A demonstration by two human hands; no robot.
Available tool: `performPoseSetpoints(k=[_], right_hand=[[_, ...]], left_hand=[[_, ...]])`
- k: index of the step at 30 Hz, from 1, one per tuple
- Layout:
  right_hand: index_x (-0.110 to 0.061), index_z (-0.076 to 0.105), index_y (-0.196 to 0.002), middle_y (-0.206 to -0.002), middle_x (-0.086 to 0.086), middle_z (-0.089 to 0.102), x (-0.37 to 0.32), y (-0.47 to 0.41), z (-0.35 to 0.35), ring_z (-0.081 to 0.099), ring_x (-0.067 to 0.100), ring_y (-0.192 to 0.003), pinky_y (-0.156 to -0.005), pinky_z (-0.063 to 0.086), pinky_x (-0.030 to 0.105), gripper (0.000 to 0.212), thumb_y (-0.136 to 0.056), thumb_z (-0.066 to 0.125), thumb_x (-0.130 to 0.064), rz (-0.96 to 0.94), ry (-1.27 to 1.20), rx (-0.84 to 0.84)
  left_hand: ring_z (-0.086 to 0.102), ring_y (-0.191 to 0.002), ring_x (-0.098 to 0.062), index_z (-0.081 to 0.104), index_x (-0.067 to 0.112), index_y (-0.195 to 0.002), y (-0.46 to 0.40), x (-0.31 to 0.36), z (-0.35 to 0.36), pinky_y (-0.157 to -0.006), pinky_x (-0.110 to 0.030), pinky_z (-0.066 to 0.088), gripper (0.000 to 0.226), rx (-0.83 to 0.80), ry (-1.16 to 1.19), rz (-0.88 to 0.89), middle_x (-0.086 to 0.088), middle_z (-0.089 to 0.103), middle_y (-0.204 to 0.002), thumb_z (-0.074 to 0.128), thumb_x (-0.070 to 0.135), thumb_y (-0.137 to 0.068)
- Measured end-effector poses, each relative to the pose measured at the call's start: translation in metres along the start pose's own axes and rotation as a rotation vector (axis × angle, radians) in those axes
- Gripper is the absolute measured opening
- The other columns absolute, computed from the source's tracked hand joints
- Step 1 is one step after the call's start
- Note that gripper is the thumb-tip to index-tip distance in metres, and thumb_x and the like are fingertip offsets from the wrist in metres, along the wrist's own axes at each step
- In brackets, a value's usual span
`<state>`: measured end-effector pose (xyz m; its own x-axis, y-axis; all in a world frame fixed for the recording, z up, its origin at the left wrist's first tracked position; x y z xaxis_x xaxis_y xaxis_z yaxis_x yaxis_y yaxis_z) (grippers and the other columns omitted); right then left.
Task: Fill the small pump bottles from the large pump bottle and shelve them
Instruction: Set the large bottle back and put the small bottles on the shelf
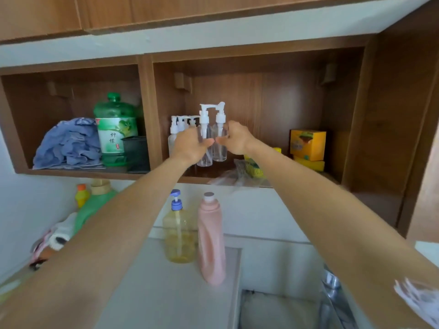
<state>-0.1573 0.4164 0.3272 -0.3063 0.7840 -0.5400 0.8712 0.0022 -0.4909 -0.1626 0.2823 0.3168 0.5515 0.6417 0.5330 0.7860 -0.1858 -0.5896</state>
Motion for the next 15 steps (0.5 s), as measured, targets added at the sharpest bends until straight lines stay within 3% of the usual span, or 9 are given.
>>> performPoseSetpoints(k=[1,3,6,10,13,15], right_hand=[[-0.014,0.056,-0.101,-0.08,-0.009,0.051,0.009,-0.009,0.005,0.052,0.009,-0.076,-0.065,0.038,0.021,0.008,-0.096,0.059,-0.019,0.008,0.023,-0.02],[-0.013,0.057,-0.094,-0.078,-0.008,0.054,0.021,-0.022,0.015,0.053,0.012,-0.078,-0.069,0.039,0.022,0.005,-0.096,0.058,-0.018,0.026,0.051,-0.06],[-0.006,0.063,-0.102,-0.095,0.003,0.064,0.036,-0.044,0.029,0.058,0.02,-0.093,-0.079,0.043,0.028,0.013,-0.094,0.058,-0.016,0.056,0.065,-0.09],[-0.015,0.061,-0.104,-0.098,0.0,0.062,0.05,-0.067,0.045,0.06,0.02,-0.092,-0.07,0.047,0.028,0.013,-0.092,0.061,-0.019,0.105,0.053,-0.135],[-0.021,0.048,-0.127,-0.113,-0.001,0.055,0.057,-0.074,0.049,0.06,0.02,-0.099,-0.073,0.059,0.031,0.049,-0.085,0.072,-0.016,0.209,0.002,-0.213],[-0.02,0.043,-0.135,-0.121,0.003,0.054,0.058,-0.078,0.05,0.062,0.02,-0.098,-0.078,0.059,0.033,0.061,-0.083,0.074,-0.011,0.267,-0.059,-0.234]], left_hand=[[0.058,-0.089,-0.022,0.058,0.008,-0.092,-0.008,-0.007,0.009,-0.081,-0.033,0.045,0.024,0.019,0.005,-0.027,-0.007,0.064,-0.093,0.06,0.032,-0.092],[0.062,-0.094,-0.027,0.061,0.005,-0.101,-0.016,-0.018,0.022,-0.086,-0.038,0.049,0.03,0.035,0.014,-0.07,-0.01,0.068,-0.096,0.062,0.033,-0.091],[0.062,-0.101,-0.027,0.063,0.007,-0.106,-0.025,-0.027,0.038,-0.09,-0.037,0.049,0.028,0.031,-0.005,-0.088,-0.01,0.069,-0.103,0.064,0.029,-0.09],[0.063,-0.104,-0.028,0.065,0.007,-0.109,-0.035,-0.037,0.044,-0.092,-0.035,0.048,0.03,0.034,-0.064,-0.072,-0.011,0.069,-0.108,0.068,0.027,-0.087],[0.065,-0.098,-0.029,0.06,0.005,-0.114,-0.039,-0.043,0.046,-0.086,-0.037,0.051,0.045,-0.019,-0.263,-0.083,-0.012,0.069,-0.104,0.073,0.033,-0.082],[0.064,-0.099,-0.033,0.042,0.002,-0.128,-0.04,-0.045,0.047,-0.086,-0.04,0.05,0.063,-0.021,-0.356,-0.102,-0.016,0.065,-0.105,0.074,0.03,-0.082]])
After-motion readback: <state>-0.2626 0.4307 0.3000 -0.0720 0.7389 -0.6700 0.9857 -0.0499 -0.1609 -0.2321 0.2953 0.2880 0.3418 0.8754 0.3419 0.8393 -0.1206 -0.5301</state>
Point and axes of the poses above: each hand's wrist, its own y-axis away from the middle knuckle, its own z-axis out of the palm, x = y × z, the point moved 6 cm from there along -y, towards the middle knuckle
